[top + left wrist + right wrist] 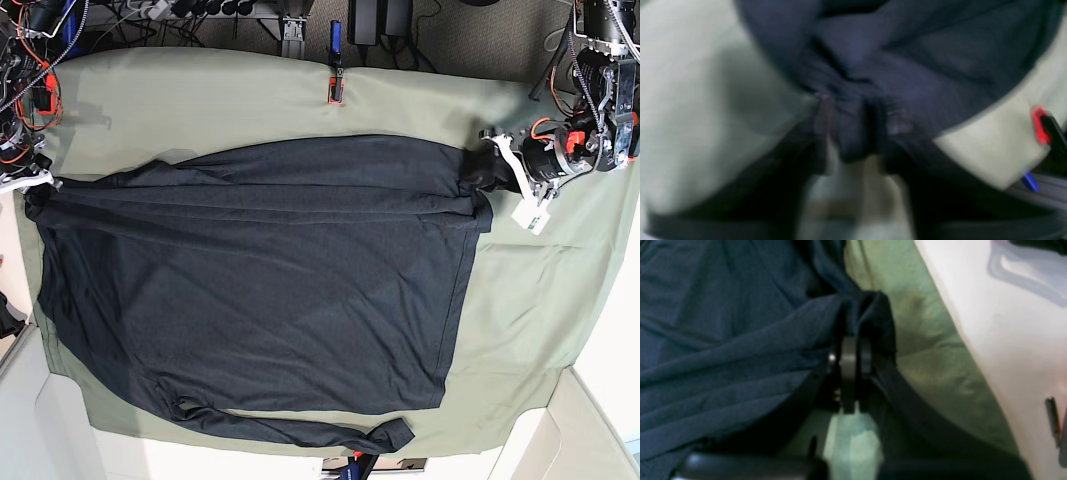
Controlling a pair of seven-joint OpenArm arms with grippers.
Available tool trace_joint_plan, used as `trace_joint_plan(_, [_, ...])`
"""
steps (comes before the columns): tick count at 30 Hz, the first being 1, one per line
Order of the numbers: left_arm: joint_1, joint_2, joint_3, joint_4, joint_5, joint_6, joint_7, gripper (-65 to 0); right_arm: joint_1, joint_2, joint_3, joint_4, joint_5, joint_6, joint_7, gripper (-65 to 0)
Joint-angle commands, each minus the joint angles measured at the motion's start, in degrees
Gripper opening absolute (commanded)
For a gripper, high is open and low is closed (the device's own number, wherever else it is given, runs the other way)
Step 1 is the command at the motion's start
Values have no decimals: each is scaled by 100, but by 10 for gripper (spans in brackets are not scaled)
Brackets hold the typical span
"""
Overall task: Fold the T-shirt properly
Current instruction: 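Drag the folded shoulder edge further toward the hem with both grippers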
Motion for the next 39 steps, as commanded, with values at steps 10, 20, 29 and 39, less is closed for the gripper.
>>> trace_joint_plan(10, [140, -656, -2, 809, -599, -30, 844, -650, 72, 114, 35, 81, 68, 63, 87, -650])
trace_joint_plan(20, [271, -1130, -2, 1902, -343, -30, 726, -650, 76, 120, 35, 83, 68, 63, 116, -650])
trace_joint_plan(29, [-254, -1237, -2, 1731, 166, -30, 431, -650, 490, 131, 35, 79, -20, 59, 149, -650])
trace_joint_plan(39, [-1217, -1235, 201, 831, 719, -30, -289, -650, 1082, 133, 35, -160, -234, 61, -83, -650])
